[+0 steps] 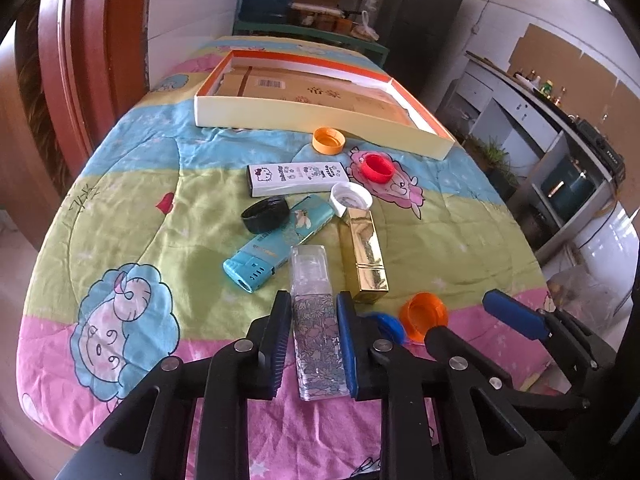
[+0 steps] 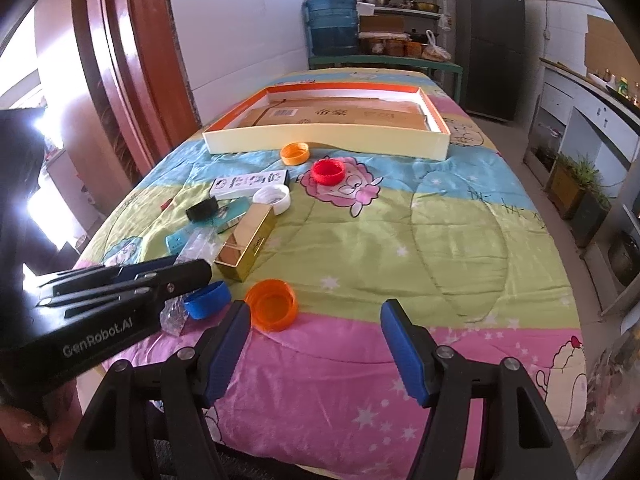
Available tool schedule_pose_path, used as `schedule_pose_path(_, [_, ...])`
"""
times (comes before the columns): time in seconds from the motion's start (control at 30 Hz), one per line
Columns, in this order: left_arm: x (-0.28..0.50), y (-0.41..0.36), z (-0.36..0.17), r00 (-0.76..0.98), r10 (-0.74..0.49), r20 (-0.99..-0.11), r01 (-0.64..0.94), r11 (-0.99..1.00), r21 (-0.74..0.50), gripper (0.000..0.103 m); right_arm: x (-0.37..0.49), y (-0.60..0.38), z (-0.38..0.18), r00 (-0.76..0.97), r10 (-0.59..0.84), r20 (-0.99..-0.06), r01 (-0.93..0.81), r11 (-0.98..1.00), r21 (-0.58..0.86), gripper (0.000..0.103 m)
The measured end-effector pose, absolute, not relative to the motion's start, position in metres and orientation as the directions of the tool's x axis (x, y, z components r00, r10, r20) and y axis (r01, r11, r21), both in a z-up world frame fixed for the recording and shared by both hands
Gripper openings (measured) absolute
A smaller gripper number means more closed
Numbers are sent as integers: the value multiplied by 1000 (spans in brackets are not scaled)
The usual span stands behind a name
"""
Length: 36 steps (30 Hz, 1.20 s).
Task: Organize rigid objects
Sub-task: 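Move the left tool to the clear plastic container while the right tool approaches the orange cap, then close the left tool on the clear container while the right tool grasps the orange cap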
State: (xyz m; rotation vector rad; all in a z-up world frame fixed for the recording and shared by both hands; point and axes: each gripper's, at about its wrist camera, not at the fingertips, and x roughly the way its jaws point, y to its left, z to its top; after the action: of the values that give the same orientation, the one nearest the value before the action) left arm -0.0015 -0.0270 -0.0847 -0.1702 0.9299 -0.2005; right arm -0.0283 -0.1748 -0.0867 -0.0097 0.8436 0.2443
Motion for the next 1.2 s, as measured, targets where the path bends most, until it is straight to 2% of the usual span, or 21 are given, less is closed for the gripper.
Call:
schedule_pose_path(0.23, [-6, -20, -83, 597, -229, -769, 86, 971, -223, 21, -28, -171, -94, 612, 212, -762, -228, 970, 87, 67])
schedule_pose_path(0.5, [-12, -11, -74, 629, -211, -748, 71, 974, -215, 21, -23, -160, -97, 626, 171, -761, -236, 972, 24, 66])
schedule_pose_path(0.57, [-12, -7, -72, 634, -207, -745, 63, 974, -217, 21, -21, -156, -97, 633, 170, -755, -244, 970, 13, 61])
schedule_pose_path(0.67, [-12, -2, -71, 639, -198, -744, 48, 975, -218, 21, -19, -151, -97, 642, 174, -747, -259, 966, 2, 45])
schedule_pose_path(0.73, [-12, 1, -71, 638, -195, -745, 41, 975, -220, 21, -18, -149, -97, 642, 189, -743, -276, 961, 5, 31])
schedule_pose_path(1.2, [-8, 6, -62, 658, -195, -728, 45, 975, -220, 21, -16, -159, -78, 673, 209, -710, -269, 963, 28, 30])
